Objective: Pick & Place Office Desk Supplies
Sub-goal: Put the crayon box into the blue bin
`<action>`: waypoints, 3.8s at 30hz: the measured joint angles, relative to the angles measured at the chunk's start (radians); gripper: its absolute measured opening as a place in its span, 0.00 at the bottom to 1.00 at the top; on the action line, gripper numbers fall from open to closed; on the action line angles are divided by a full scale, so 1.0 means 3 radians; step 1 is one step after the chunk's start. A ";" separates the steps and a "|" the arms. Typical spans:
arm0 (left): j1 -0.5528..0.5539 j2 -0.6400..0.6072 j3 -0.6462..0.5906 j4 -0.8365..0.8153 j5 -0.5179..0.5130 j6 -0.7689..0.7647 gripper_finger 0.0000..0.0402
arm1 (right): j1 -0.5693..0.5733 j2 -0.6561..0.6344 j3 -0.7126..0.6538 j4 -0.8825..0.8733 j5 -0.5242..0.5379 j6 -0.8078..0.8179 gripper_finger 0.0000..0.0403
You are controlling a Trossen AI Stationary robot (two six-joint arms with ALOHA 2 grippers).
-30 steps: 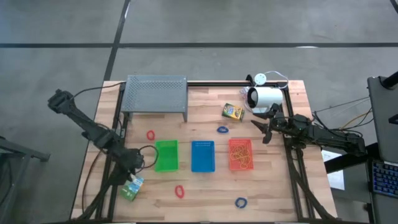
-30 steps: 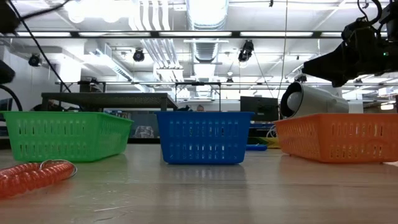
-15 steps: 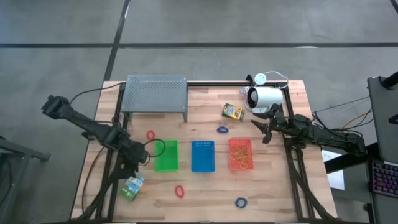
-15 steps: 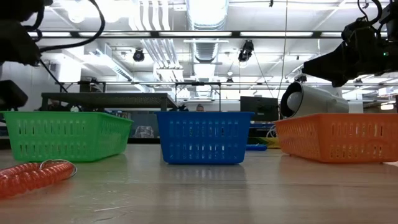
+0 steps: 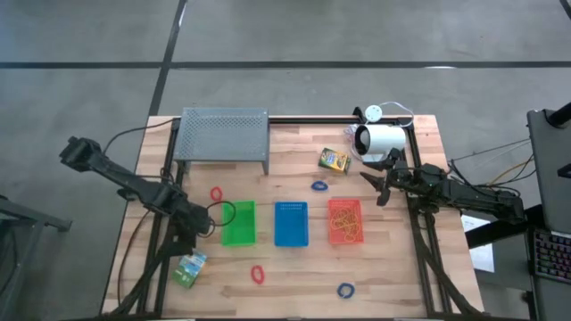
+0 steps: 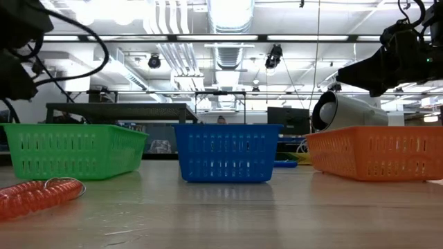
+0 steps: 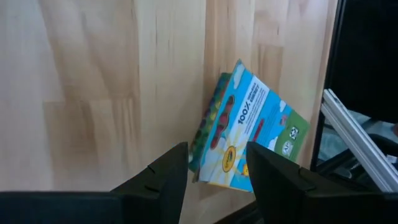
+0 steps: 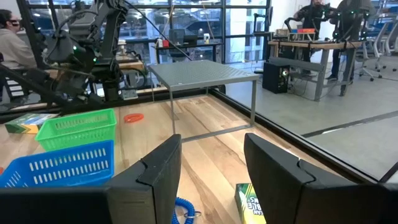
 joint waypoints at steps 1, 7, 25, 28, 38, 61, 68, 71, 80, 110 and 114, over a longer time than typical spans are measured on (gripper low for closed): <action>0.0000 0.0000 -0.0034 0.0044 0.0024 -0.0038 0.42 | 0.0000 0.0000 0.0000 0.0000 0.0001 -0.0003 0.43; 0.0000 0.0001 -0.0128 0.0325 0.0124 -0.0144 0.42 | 0.0000 0.0000 0.0000 0.0000 0.0000 -0.0006 0.43; -0.0004 0.0561 -0.0131 0.0561 0.0263 -0.0142 0.40 | 0.0001 0.0000 0.0000 0.0000 0.0000 -0.0007 0.43; -0.0004 0.0643 -0.0123 0.0641 0.0299 -0.0115 0.35 | 0.0001 0.0000 0.0000 0.0000 0.0000 -0.0001 0.43; -0.0005 0.0637 -0.0119 0.0758 0.0308 -0.0088 0.07 | 0.0000 0.0001 0.0000 0.0000 0.0001 -0.0006 0.43; -0.0003 0.0339 0.0078 0.0440 0.0122 -0.0078 0.01 | 0.0001 0.0001 0.0000 0.0000 0.0001 -0.0005 0.43; -0.0005 0.0140 0.0498 -0.0150 -0.0158 -0.0017 0.01 | 0.0001 0.0001 0.0000 0.0000 0.0001 -0.0003 0.43; -0.0025 0.0117 0.0680 -0.0381 -0.0281 0.0066 0.01 | 0.0001 0.0001 0.0000 0.0000 0.0000 -0.0007 0.43; -0.0187 0.0123 0.1296 -0.1073 -0.0779 0.0199 0.01 | 0.0000 0.0001 0.0000 0.0000 0.0001 -0.0007 0.43; 0.0495 0.1194 0.2720 -0.0832 -0.1680 0.1645 0.01 | 0.0001 0.0000 0.0001 0.0000 0.0001 -0.0001 0.43; 0.0776 0.1475 0.2930 -0.0814 -0.1520 0.1807 0.01 | 0.0001 0.0001 0.0000 0.0000 0.0000 0.0000 0.43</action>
